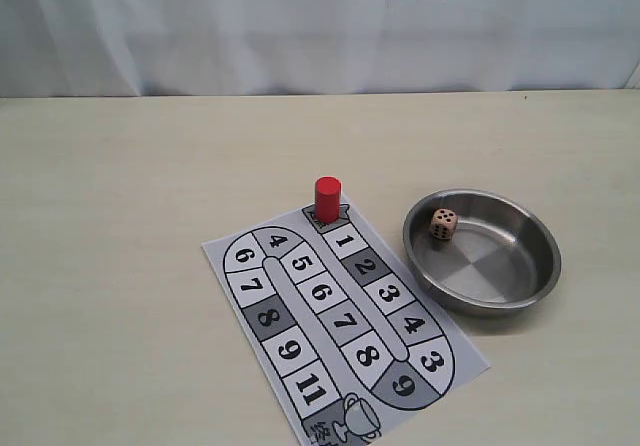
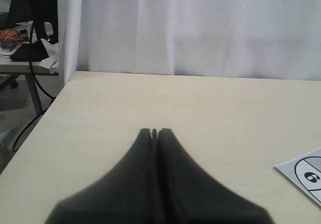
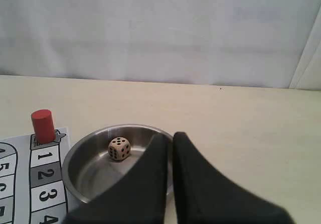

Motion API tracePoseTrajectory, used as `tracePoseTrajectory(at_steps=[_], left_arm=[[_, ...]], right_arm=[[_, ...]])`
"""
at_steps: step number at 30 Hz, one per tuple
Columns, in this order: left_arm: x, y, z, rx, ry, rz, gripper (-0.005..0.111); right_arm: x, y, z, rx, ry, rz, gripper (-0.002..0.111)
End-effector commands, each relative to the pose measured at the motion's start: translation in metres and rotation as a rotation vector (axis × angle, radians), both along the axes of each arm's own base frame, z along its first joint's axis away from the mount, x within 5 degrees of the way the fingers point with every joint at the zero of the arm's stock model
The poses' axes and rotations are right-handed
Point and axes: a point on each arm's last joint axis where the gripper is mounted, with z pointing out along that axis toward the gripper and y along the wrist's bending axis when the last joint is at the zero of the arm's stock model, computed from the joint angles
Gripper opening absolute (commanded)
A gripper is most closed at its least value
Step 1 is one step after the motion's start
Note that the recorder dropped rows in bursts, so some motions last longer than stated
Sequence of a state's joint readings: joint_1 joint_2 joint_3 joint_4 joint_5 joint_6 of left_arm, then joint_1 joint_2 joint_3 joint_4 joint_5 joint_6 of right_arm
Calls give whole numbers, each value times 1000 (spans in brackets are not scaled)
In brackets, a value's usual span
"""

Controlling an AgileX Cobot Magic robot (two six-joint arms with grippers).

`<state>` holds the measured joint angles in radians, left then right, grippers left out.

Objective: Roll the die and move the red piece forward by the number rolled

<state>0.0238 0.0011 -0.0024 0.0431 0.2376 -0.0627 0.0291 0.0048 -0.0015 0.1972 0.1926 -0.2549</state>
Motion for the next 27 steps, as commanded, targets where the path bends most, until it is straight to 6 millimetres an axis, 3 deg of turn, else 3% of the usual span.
tracePoseTrajectory(at_steps=[1,9,17,27], left_arm=[[0,0,0,-1,-9,0,0],[0,0,0,-1,-5,0,0],[0,0,0,-3,-3,0,0],[0,0,0,-3,-3,0,0]], right_arm=[[0,0,0,4,-11,-5,4],[0,-1,6,4,-73,-17,4],[-2,-7,32,138,-348,-65,4],[-34,-1,115,113,-340,4,4]])
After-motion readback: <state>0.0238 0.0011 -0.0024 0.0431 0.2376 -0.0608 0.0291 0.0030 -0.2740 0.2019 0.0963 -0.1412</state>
